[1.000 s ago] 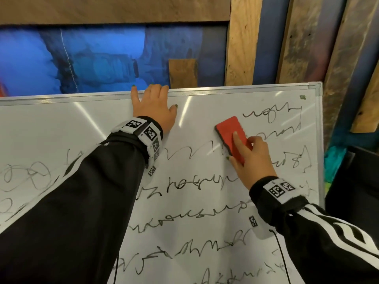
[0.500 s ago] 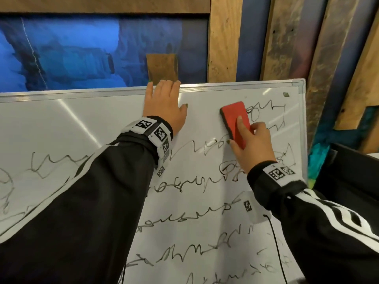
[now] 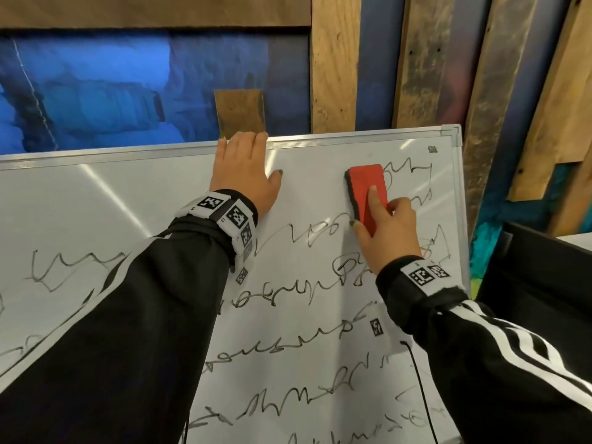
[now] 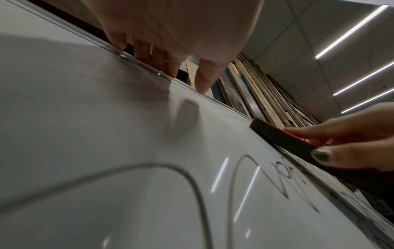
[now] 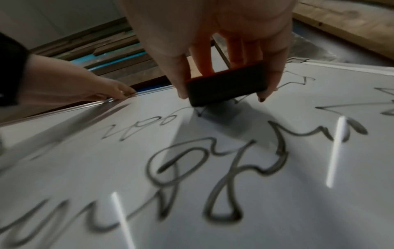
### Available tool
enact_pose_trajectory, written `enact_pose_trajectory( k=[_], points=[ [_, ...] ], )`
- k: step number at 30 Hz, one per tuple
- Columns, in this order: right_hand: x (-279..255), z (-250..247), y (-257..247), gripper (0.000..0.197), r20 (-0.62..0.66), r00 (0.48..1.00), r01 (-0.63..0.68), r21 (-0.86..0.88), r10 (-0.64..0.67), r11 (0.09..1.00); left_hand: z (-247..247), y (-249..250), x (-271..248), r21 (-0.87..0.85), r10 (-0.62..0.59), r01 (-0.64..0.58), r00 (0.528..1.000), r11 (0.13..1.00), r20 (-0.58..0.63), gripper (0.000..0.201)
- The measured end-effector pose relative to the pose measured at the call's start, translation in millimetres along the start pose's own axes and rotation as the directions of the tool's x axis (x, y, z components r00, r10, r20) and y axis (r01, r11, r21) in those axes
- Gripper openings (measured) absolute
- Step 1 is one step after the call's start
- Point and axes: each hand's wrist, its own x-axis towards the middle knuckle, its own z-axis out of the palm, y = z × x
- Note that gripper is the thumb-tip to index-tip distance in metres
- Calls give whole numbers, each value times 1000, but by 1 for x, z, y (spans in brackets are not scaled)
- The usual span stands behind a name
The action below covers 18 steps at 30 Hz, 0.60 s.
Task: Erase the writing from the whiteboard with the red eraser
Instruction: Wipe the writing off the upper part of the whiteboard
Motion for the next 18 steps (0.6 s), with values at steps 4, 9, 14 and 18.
enact_pose_trajectory(
  k=[4, 9, 14, 18],
  points=[
    [-27, 11, -3, 69, 46, 998, 32, -12, -31, 999, 1, 1, -1, 6, -1, 1, 1000, 1000, -9, 59],
    [12, -1, -2, 69, 8, 1000, -29, -27, 29, 999, 2, 1, 1, 6, -17, 17, 1000, 1000, 12, 60],
    [-5, 2, -1, 74, 54, 994, -94, 39, 92, 995, 0, 1, 0, 4, -17, 17, 1000, 1000, 15, 59],
    [-13, 5, 2, 79, 79, 993, -90, 28, 88, 996, -1, 2, 1, -13, -17, 17, 1000, 1000, 7, 56]
  ],
)
